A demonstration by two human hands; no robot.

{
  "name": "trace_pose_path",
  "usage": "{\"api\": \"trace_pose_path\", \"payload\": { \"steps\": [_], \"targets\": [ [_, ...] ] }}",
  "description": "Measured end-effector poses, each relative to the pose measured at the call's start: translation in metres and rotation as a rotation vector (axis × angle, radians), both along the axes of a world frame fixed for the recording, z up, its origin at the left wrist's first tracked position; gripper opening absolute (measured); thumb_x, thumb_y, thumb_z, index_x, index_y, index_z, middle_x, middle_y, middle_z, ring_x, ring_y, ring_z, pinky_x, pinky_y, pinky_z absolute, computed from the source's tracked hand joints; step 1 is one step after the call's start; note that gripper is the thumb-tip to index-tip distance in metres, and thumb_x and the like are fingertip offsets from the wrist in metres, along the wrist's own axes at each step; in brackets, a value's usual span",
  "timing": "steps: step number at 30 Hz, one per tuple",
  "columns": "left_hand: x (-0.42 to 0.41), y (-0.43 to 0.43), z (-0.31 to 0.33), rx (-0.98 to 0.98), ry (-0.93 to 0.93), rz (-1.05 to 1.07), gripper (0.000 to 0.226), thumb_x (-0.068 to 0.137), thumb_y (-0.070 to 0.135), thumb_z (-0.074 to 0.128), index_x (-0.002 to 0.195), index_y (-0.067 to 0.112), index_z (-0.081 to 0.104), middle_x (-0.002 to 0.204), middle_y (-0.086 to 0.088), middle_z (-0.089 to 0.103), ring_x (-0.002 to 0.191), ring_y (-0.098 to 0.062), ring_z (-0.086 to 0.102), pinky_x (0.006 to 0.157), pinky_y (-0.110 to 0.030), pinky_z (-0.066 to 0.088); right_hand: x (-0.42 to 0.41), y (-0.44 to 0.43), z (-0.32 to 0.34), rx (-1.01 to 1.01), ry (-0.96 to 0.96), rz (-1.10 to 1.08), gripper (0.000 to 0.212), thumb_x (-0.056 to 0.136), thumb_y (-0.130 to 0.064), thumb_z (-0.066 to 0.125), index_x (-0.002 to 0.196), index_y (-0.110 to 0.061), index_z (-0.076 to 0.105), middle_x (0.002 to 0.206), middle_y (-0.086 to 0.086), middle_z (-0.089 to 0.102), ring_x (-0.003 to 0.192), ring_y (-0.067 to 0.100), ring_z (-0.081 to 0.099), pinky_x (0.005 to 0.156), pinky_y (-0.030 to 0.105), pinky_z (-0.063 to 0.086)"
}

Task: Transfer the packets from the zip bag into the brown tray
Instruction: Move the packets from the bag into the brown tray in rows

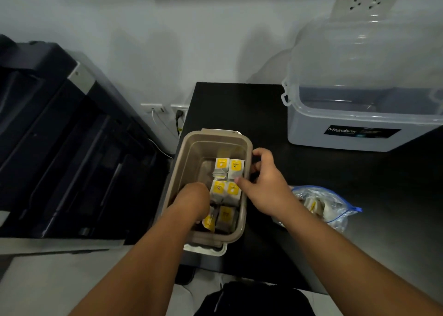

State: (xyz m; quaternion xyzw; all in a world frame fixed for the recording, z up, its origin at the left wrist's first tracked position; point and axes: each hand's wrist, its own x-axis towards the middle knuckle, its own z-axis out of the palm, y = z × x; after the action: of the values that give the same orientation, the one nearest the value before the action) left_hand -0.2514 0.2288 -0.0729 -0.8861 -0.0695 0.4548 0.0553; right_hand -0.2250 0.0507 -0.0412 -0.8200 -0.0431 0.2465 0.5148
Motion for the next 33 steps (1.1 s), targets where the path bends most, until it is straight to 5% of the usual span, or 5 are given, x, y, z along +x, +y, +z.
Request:
{"api": "trace_pose_path", "payload": {
  "steps": [17,23,26,29,33],
  "targets": [
    [0.006,-0.015,0.014,-0.058,0.050,0.166,0.021,0.096,0.019,0.058,0.103,0.005,0.073,0.125,-0.014,0.066,0.114,-0.031,0.063,0.100,-0.036,0.051,0.001,-0.005,0.003,-0.019,0.041,0.010,0.077,0.094,-0.027,0.075,0.153,-0.030,0.027,0.099,-0.015,0.061,0.087,-0.002,0.059,0.064,0.012,0.041],
    [0.007,0.000,0.042,-0.107,-0.414,0.137,0.023,0.096,0.011,0.053,0.111,0.003,0.068,0.114,-0.013,0.069,0.106,-0.031,0.066,0.083,-0.033,0.053,-0.001,-0.011,0.008,-0.072,-0.020,-0.038,0.068,0.097,-0.035,0.069,0.154,-0.024,0.034,0.102,-0.011,0.064,0.091,0.005,0.063,0.076,0.024,0.050],
    [0.014,-0.009,0.075,-0.313,-0.550,0.255,0.014,0.094,0.011,0.061,0.104,0.016,0.069,0.103,-0.005,0.070,0.096,-0.022,0.068,0.085,-0.034,0.057,-0.005,-0.025,0.012,-0.074,-0.095,-0.100,0.038,0.101,-0.024,0.063,0.138,-0.020,0.053,0.094,-0.009,0.066,0.083,0.009,0.066,0.080,0.030,0.057],
    [0.016,-0.033,0.103,-0.580,-0.676,0.272,0.017,0.095,0.018,0.066,0.089,0.033,0.059,0.092,0.005,0.067,0.084,-0.010,0.065,0.076,-0.025,0.053,-0.008,-0.049,0.017,-0.147,-0.162,-0.144,0.017,0.102,-0.017,0.060,0.118,-0.022,0.063,0.092,-0.009,0.065,0.077,0.006,0.064,0.066,0.014,0.049],
    [0.017,-0.080,0.107,-0.779,-0.737,0.193,0.006,0.092,0.020,0.069,0.096,0.025,0.069,0.079,0.009,0.066,0.074,-0.005,0.062,0.067,-0.019,0.047,-0.011,-0.087,0.015,-0.273,-0.196,-0.167,0.015,0.100,-0.012,0.061,0.107,-0.025,0.066,0.090,-0.010,0.067,0.082,0.006,0.067,0.071,0.019,0.050]
  ]
}}
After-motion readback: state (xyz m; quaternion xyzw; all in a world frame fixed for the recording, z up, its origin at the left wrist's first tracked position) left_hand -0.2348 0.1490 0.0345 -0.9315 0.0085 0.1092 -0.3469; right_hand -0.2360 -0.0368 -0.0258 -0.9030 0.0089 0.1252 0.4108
